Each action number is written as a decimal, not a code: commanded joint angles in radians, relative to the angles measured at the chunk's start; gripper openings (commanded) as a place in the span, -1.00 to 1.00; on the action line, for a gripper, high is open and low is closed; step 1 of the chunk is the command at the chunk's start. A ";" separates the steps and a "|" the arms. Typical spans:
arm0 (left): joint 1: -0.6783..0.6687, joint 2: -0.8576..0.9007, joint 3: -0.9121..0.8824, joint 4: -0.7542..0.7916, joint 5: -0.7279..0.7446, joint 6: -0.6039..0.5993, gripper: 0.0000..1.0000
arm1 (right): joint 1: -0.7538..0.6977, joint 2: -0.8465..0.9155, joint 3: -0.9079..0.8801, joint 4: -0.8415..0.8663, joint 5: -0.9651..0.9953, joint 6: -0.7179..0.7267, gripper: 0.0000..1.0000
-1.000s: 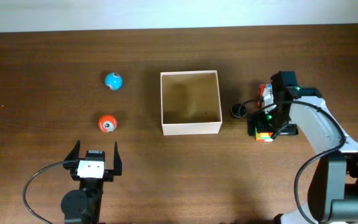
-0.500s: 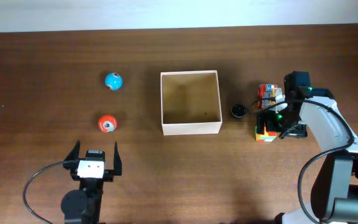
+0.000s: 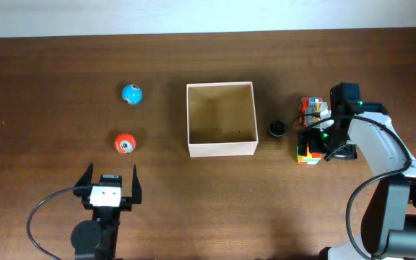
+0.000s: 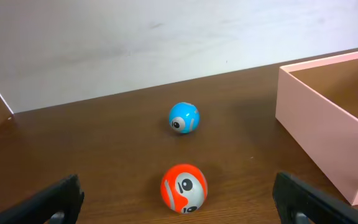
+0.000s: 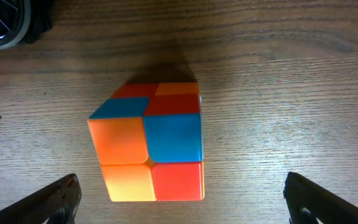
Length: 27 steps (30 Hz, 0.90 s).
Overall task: Pack container
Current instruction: 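Move the right gripper over the 2x2 puzzle cube and lower, then close the right gripper on the puzzle cube and lift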
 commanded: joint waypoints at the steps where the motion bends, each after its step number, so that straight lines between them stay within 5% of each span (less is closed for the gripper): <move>1: 0.006 0.002 -0.002 -0.007 0.018 0.016 0.98 | -0.006 0.005 0.021 0.001 0.009 0.005 0.97; 27: 0.006 0.002 -0.002 -0.007 0.018 0.016 0.98 | -0.006 0.008 0.021 0.024 0.009 0.004 0.97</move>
